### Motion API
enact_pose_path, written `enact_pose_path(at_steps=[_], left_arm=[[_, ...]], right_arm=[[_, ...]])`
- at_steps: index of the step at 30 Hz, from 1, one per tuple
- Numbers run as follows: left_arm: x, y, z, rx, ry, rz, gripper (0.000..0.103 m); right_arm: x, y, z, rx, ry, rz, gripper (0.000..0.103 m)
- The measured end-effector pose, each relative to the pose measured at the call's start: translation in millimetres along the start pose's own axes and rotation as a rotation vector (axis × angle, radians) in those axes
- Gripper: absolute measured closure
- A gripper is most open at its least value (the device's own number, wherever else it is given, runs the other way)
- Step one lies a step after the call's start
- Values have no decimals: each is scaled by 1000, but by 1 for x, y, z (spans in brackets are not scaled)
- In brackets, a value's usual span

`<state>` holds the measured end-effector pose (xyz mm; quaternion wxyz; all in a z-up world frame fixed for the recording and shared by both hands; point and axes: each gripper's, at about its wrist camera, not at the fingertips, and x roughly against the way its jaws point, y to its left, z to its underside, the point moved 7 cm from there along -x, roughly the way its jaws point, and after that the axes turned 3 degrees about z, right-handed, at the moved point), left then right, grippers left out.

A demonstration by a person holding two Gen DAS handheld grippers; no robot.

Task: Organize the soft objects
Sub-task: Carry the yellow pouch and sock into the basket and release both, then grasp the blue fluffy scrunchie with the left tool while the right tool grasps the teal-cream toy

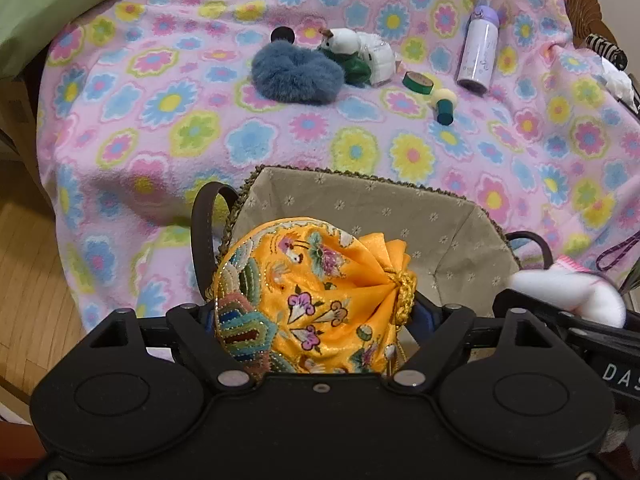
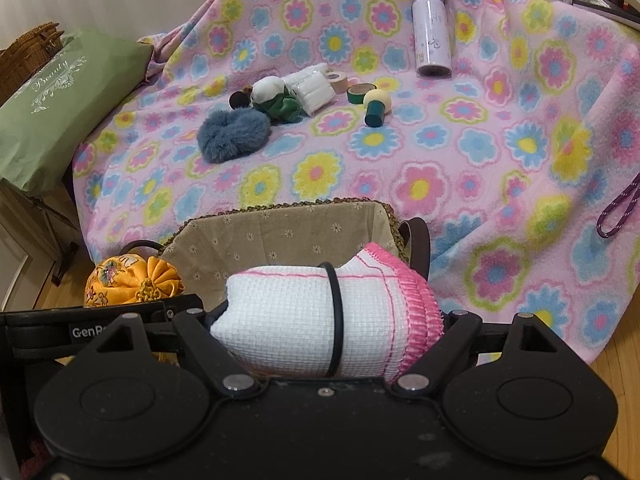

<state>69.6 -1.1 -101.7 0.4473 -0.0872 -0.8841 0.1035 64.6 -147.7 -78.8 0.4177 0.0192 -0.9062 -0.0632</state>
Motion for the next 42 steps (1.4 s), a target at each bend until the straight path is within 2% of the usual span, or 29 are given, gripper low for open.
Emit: enact_pose_path(at_steps=[4,8,23,42], left_arm=[[7,-4,-4,-5,-45,9,17],[12,-5,-8,-15,-80,-2,16],[6,1,-3,10,-40,-24,16],[7,2,-3,0,-41,-31,16]], right_arm=[[5,2,-2,21,-27,-7,17],[7,2,-3,22,-42,-6,17],[4,-1,1,-2,-19,0,17],[0,-1,3,-9,-4,-8,17]])
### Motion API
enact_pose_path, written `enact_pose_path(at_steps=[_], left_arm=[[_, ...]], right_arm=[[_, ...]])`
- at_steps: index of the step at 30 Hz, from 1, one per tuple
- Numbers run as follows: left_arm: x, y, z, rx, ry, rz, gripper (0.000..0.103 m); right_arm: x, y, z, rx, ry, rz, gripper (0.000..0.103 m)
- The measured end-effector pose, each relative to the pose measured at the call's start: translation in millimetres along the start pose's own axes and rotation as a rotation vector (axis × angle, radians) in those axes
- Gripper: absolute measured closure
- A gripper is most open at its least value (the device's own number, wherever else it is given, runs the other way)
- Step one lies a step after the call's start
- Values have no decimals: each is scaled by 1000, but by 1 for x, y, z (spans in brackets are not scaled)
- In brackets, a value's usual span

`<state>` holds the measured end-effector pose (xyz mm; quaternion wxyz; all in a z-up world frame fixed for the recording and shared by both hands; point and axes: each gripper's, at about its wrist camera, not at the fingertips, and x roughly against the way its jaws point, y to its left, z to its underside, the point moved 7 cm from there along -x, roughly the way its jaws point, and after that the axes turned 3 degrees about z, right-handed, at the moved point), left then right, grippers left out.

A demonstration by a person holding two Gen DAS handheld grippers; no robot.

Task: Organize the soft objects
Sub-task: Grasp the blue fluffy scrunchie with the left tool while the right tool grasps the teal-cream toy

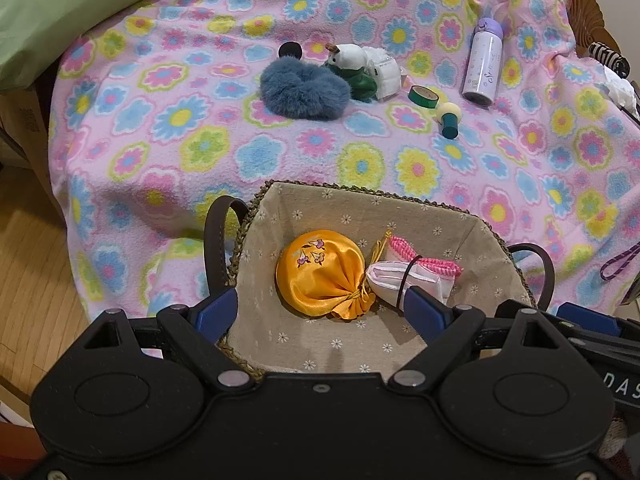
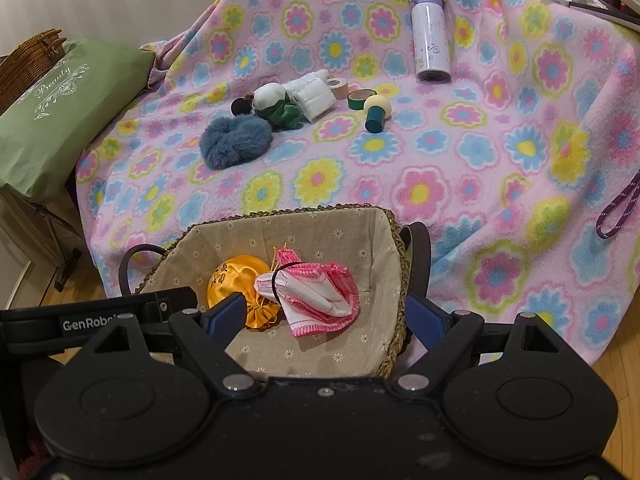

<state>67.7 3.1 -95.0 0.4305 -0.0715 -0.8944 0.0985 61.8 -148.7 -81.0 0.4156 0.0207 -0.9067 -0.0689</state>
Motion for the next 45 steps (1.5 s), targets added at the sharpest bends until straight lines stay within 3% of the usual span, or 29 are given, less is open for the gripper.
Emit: enact_pose_path(at_steps=[8,17,22,27,31,37,45], left_arm=[[3,-2,-21,-57,-41,-20,16],[-6,6,-85,-181,-141,-77,12],[-32,16,-114,-190,-149,-88,12],[-56,14,-132,-291,-209,-142,11],[-80,11,-143,-339,-203,-147,10],[-109,20,-154,-284,-154,-149,10],[-134,31,-158,-204,-129,-124,10]], right_arm=[[0,4,-6,35,-15,-5,15],[0,-5,-60,105,-191,56,5],[-29,-25,-95,103,-204,96,2],[-64,-41,-126,105,-200,126,2],[-87,-45,-147,155,-224,154,2],[-109,-37,-167,232,-252,143,3],[-143,-34,-178,222,-192,101,3]])
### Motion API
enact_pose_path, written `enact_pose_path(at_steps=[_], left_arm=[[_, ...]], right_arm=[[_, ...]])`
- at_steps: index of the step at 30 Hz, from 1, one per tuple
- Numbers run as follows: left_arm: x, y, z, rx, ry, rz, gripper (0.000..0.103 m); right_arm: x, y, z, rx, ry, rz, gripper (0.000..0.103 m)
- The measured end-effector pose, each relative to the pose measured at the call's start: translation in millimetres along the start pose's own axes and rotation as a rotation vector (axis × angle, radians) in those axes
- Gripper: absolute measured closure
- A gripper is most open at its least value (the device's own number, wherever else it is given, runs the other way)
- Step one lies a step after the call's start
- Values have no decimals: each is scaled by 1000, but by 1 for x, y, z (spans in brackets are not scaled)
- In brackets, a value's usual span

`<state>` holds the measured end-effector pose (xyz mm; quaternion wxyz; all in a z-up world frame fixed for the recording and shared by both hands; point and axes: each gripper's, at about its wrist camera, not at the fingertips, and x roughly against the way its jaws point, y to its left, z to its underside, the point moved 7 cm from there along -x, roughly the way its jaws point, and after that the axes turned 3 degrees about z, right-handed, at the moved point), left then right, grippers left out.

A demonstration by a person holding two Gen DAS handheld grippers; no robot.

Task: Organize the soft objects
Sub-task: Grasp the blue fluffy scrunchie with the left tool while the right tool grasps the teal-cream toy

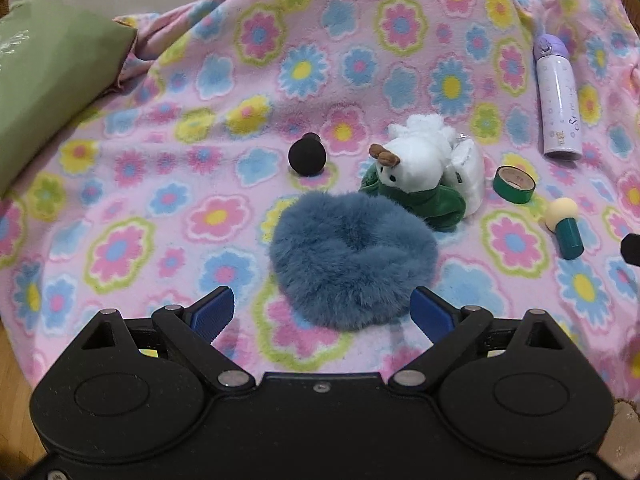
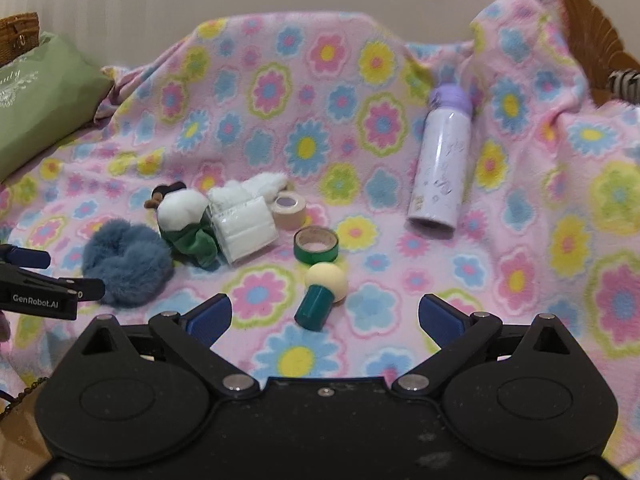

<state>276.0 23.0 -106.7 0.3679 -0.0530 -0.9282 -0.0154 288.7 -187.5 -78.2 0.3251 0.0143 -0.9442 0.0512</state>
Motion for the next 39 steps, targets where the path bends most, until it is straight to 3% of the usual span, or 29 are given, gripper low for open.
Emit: enact_pose_path(at_steps=[7,15,22,24,34,39], left_arm=[[-15,-5,-7,-76,24,1,10],[-36,-5,-9,-59,49,37,9],[-53,-7,-4,-74,42,58,12],[-55,-6,-6,-61,21,61,16],[-79,5,-26,-37,-20,18,15],[-86,9,-28,-18,-46,21,8]], right_arm=[[-23,-2,0,-5,77,-48,3],[-46,-2,10,69,111,-48,4],[-69,-10,22,70,119,-48,21],[-75,-13,25,59,110,-51,28],[-95,-6,16,65,26,-98,29],[-104,0,10,77,18,-92,25]])
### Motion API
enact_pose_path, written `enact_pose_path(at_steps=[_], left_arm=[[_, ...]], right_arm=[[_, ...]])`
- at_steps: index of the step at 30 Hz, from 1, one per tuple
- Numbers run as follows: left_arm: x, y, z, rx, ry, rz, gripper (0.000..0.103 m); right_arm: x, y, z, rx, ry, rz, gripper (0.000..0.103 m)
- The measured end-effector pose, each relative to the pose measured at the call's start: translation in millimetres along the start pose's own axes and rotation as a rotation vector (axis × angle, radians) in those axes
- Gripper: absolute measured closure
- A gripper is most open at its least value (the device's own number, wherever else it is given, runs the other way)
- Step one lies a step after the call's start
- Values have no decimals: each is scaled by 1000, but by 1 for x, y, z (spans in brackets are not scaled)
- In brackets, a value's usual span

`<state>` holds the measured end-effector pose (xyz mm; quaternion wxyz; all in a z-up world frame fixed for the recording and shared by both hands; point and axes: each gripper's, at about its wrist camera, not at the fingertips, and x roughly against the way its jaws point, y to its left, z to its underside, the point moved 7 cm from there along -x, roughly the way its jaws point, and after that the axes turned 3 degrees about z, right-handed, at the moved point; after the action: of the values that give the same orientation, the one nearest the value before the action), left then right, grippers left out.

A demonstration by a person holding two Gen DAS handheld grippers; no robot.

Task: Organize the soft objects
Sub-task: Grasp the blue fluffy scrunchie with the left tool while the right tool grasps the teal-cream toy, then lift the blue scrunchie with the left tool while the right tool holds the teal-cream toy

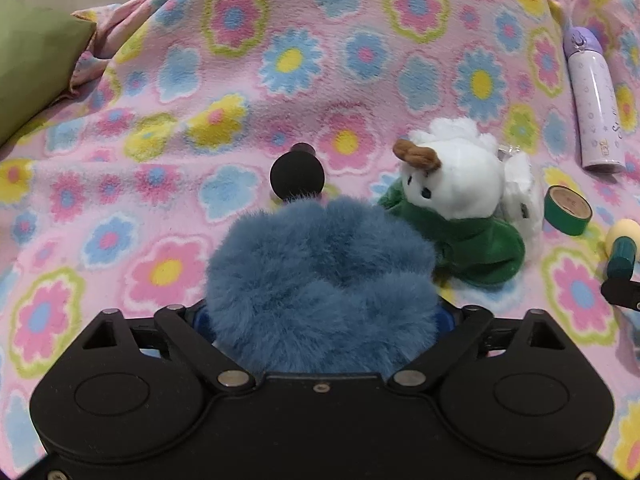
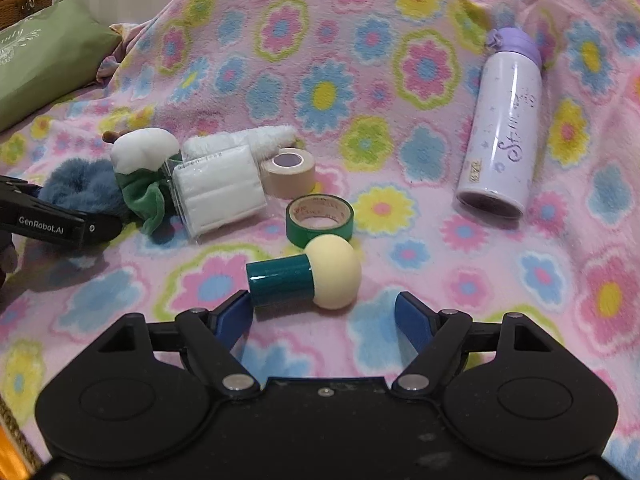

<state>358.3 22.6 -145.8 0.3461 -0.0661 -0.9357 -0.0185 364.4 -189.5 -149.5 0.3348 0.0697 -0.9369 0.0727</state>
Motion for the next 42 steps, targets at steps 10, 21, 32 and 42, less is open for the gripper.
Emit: enact_pose_path(at_steps=[10,21,32,42], left_arm=[[-7,-1,-3,2,9,15,3],[-6,-1,-2,-4,-3,21,2],[-6,-2,0,-1,-12,20,2],[-6,-1,0,2,-18,22,2]], right_arm=[[-15,2,-6,-9,47,14,9],[-26,0,-8,-30,103,3,0],[-33,4,-12,-32,95,-7,0],[-19,4,-10,-29,22,-2,24]])
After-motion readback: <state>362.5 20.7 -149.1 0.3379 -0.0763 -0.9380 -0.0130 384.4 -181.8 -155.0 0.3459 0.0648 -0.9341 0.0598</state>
